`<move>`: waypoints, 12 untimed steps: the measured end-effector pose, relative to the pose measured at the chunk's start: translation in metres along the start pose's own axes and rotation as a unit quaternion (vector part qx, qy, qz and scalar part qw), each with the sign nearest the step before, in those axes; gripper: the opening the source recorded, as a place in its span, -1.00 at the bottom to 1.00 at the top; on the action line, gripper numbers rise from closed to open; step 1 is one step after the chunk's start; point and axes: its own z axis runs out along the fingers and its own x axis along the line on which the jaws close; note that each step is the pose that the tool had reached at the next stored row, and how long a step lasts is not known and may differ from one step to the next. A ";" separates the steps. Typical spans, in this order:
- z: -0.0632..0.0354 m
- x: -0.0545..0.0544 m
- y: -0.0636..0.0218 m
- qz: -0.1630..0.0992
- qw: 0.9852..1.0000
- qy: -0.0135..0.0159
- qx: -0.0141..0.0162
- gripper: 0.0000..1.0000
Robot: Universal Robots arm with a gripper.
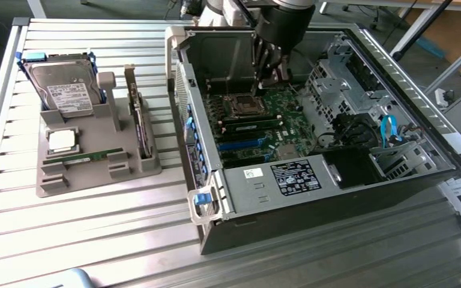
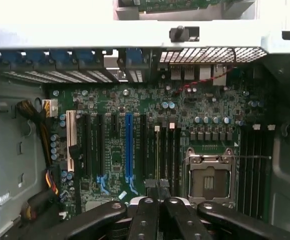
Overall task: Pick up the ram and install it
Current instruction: 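Press down the ram until it locks into place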
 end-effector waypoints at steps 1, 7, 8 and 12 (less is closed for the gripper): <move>0.0001 0.000 -0.0037 0.000 1.000 0.000 -0.001 -0.79; 0.0005 0.001 -0.0279 0.000 1.000 0.000 -0.006 -0.79; 0.0005 0.001 -0.0316 0.000 1.000 0.000 -0.007 -0.79; 0.0008 0.002 -0.0473 0.000 1.000 0.000 -0.011 -0.79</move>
